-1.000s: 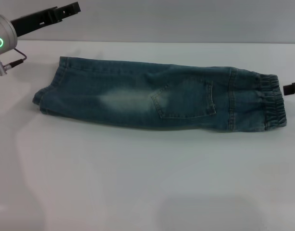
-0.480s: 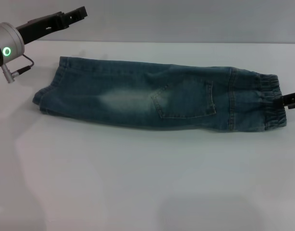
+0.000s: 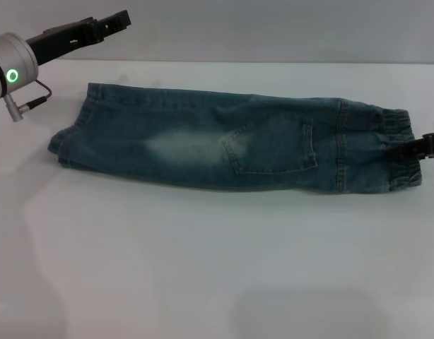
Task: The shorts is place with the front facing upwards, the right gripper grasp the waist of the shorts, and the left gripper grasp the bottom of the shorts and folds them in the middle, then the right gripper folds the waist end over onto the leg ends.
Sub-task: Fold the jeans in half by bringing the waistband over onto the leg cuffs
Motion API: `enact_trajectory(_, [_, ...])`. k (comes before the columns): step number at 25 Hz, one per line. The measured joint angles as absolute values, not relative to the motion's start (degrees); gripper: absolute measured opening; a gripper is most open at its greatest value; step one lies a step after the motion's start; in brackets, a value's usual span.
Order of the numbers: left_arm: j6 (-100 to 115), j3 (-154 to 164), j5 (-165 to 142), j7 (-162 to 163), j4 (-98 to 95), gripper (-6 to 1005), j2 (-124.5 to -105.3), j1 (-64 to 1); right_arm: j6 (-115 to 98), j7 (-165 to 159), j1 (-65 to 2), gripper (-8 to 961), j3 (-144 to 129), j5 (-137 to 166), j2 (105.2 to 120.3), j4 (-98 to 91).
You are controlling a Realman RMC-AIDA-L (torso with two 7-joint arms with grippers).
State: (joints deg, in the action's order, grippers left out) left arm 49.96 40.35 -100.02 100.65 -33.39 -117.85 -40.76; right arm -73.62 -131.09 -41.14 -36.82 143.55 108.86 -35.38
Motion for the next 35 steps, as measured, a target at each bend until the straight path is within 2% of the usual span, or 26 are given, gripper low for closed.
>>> enact_trajectory(11, [49.45,40.43,-99.93,100.37,-32.83,817,-117.93,-41.07,-71.62,-128.68,-42.04,540,-36.83,143.22,110.99,-33.40])
enact_trajectory(17, [49.18,40.43,-99.87,99.74,-32.08,818,-117.95,-41.29,-71.66,-128.09,-42.75,539,-36.82,143.14,111.46,-33.72])
enact_trajectory(28, [49.23,40.42,-99.06,98.44,-31.07,817,-118.21,-41.26,-72.09,-124.85,-42.98,429,-36.83,143.09,112.12,-33.58])
enact_trajectory(35, [49.65,40.43,-97.92,96.04,-29.37,816,-118.29,-41.24,-74.14,-124.65,-42.92,167,-37.24,143.07,112.06,-34.06])
